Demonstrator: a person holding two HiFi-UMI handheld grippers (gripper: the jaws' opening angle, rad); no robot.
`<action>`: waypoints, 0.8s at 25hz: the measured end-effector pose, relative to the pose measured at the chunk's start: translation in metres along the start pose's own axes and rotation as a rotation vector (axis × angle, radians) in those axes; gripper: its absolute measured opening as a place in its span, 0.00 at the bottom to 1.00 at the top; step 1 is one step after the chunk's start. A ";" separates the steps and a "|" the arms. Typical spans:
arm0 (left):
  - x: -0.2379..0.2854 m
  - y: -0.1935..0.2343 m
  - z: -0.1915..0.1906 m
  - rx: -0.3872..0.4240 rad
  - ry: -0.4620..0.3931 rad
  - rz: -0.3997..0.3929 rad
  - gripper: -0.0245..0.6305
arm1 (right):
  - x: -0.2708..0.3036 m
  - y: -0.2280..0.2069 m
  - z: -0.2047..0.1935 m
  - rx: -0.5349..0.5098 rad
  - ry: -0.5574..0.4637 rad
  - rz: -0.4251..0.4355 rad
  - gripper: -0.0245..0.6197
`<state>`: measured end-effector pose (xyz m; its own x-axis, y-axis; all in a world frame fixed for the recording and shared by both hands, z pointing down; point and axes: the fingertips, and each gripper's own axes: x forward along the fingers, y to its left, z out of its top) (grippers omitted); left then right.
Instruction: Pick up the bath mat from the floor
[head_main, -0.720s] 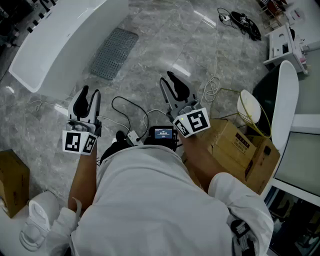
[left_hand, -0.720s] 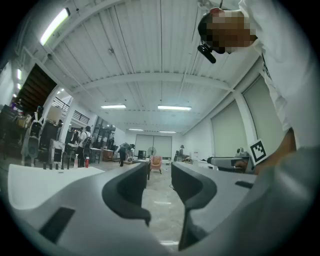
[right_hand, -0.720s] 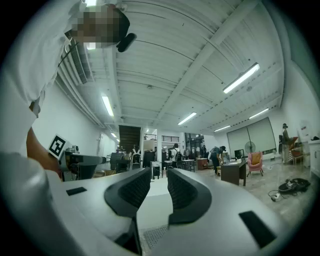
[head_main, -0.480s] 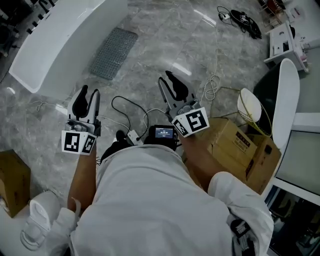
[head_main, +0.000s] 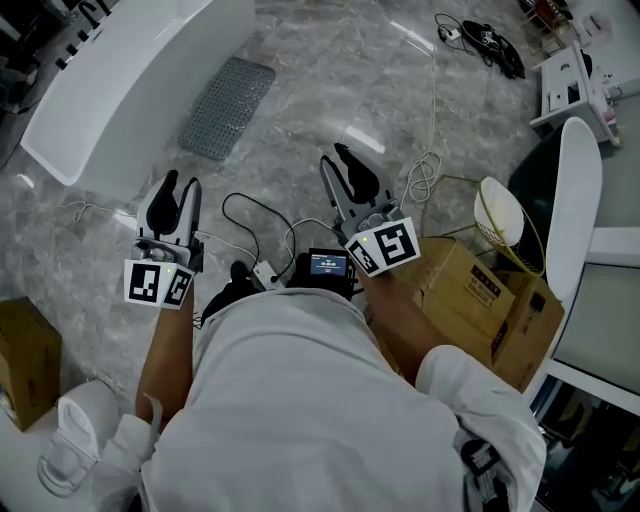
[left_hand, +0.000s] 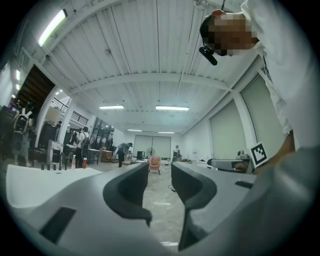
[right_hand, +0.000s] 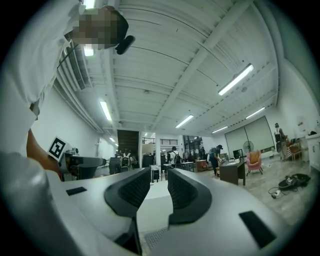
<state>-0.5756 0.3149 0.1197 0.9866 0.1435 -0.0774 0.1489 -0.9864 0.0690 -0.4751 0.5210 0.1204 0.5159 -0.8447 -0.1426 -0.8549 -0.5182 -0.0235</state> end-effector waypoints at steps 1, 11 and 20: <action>0.001 -0.002 0.000 0.001 -0.001 0.001 0.27 | -0.002 -0.002 0.000 0.002 -0.002 0.001 0.23; 0.010 -0.034 -0.006 0.011 0.001 0.041 0.27 | -0.029 -0.034 -0.001 0.020 -0.020 0.019 0.23; 0.016 -0.052 -0.028 -0.072 -0.011 0.112 0.26 | -0.056 -0.068 -0.021 0.065 0.010 0.022 0.23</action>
<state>-0.5658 0.3712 0.1427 0.9966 0.0315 -0.0759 0.0426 -0.9879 0.1492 -0.4446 0.6011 0.1510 0.4969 -0.8574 -0.1337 -0.8678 -0.4897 -0.0845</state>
